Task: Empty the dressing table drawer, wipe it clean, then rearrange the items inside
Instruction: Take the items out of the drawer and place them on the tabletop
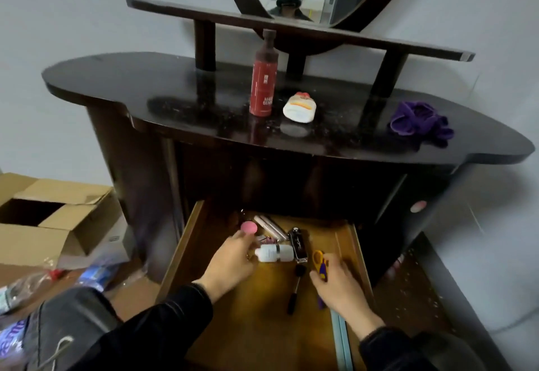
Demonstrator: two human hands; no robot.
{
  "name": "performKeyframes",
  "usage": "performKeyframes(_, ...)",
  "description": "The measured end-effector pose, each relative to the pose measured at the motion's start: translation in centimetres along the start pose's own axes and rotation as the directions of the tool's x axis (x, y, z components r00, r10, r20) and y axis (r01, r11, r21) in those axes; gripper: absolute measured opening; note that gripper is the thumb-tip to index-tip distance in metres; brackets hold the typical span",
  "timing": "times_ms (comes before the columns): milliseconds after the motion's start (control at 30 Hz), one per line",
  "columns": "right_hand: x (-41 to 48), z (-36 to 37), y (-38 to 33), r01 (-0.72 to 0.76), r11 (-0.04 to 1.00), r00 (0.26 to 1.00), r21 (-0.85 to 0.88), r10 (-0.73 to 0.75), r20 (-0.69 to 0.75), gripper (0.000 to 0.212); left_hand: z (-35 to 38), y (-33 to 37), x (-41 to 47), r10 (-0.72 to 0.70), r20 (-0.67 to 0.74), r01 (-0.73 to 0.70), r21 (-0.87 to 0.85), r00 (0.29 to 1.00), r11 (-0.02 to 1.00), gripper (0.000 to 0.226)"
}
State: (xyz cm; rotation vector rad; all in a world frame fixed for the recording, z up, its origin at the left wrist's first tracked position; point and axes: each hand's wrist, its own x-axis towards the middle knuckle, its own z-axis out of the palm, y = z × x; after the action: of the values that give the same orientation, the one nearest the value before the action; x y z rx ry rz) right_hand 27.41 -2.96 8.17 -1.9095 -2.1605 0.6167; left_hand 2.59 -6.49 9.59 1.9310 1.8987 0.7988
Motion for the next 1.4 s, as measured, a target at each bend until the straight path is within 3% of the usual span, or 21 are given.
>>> performKeyframes(67,1.6,1.8,0.5,-0.147,0.988,0.982,-0.038,0.15,0.114,0.079,2.0,-1.7,0.2,-0.124,0.152,0.116,0.063,0.981,0.991,0.026)
performKeyframes(200,4.0,4.6,-0.3,-0.269,0.93,0.95,-0.25,0.299,0.092,0.11,4.1,-3.2,0.2,-0.193,0.223,0.163,0.147,0.955,0.976,0.026)
performKeyframes(267,4.6,5.3,-1.0,-0.277,0.902,0.95,-0.33,0.309,0.05,0.104,4.6,-3.5,0.2,-0.187,0.21,0.155,0.162,0.96,0.975,0.026)
performKeyframes(367,4.9,5.9,-1.4,-0.27,0.919,0.958,-0.288,0.286,0.012,0.082,4.8,-3.7,0.3,-0.233,0.157,0.199,0.208,0.96,0.958,0.028)
performKeyframes(467,4.7,5.8,-1.1,-0.272,0.931,0.959,-0.245,0.282,0.007,0.071,4.4,-4.0,0.5,-0.34,0.081,0.293,0.35,0.937,0.89,0.047)
performKeyframes(633,4.9,5.5,0.3,-0.307,0.949,0.952,-0.075,0.307,-0.012,0.05,4.2,-5.1,0.4,-0.481,0.252,0.399,0.314,0.84,0.862,0.079)
performKeyframes(767,5.1,5.2,0.6,-0.338,0.936,0.938,0.101,0.343,-0.04,0.044,4.2,-5.8,0.6,-0.418,0.259,0.341,0.292,0.871,0.893,0.083)
performKeyframes(933,5.5,5.3,0.7,-0.226,0.922,0.964,0.315,0.259,-0.065,0.021,5.1,-6.6,0.9,-0.317,0.298,0.204,0.355,0.9,0.912,0.087)
performKeyframes(1033,6.1,5.3,0.3,-0.177,0.867,0.972,0.466,0.229,-0.058,0.012,5.9,-6.5,1.1,-0.298,0.241,0.175,0.426,0.924,0.887,0.102)
performKeyframes(1133,7.1,4.9,-0.8,-0.133,0.808,0.965,0.573,0.238,-0.111,0.024,6.5,-5.9,1.8,-0.275,0.122,0.187,0.474,0.954,0.861,0.105)
performKeyframes(1233,8.9,4.8,-1.7,-0.133,0.853,0.971,0.505,0.214,-0.107,0.032,6.8,-5.0,2.8,-0.171,0.038,0.121,0.557,0.985,0.822,0.09)
performKeyframes(1333,10.4,5.1,-2.1,-0.193,0.908,0.971,0.372,0.232,-0.061,0.036,7.5,-4.2,4.3,0.018,0.114,-0.079,0.549,0.993,0.832,0.065)
performKeyframes(1400,11.0,5.4,-2.2,-0.229,0.912,0.967,0.34,0.252,-0.024,0.032,8.2,-3.6,5.1,0.055,0.17,-0.138,0.524,0.984,0.841,0.059)
